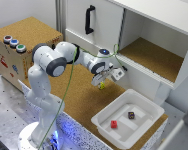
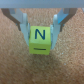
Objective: Grasp the yellow block, then rotate it right
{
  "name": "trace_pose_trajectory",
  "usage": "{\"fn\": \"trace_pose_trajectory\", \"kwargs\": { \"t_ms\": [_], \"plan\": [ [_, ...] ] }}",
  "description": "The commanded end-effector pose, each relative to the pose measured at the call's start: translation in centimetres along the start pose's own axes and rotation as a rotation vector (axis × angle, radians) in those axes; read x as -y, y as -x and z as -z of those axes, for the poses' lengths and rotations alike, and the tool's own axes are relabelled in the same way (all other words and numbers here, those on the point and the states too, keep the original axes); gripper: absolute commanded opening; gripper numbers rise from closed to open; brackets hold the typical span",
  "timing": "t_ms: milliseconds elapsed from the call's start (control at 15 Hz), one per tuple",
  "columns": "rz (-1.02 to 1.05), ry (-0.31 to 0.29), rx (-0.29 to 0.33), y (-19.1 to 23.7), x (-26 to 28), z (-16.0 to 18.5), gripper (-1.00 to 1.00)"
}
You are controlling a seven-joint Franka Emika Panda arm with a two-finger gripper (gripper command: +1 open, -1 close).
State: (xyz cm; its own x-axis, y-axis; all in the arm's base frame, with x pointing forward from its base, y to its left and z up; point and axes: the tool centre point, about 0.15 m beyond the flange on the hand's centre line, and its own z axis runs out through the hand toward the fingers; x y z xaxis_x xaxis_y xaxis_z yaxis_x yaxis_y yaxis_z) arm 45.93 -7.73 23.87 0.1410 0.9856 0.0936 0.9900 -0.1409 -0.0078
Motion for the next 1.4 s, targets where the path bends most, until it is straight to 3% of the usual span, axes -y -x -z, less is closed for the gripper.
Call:
{"fn": "trace_pose_trajectory", "kwargs": {
  "t_ms": [0, 267, 400, 1067, 1333],
  "plan": [
    [-0.195, -0.001, -0.078, 0.0, 1.8, 4.5, -1.0],
    [-0.281, 0.075, -0.048, 0.8, 0.7, 5.1, -1.0],
    [-0.35, 0.066, -0.057, 1.3, 0.6, 4.8, -1.0],
    [-0.801, 0.039, 0.043, -1.4, 1.7, 2.8, -1.0],
    [-1.027, 0.015, -0.006, -0.6, 2.1, 1.3, -1.0]
  ]
}}
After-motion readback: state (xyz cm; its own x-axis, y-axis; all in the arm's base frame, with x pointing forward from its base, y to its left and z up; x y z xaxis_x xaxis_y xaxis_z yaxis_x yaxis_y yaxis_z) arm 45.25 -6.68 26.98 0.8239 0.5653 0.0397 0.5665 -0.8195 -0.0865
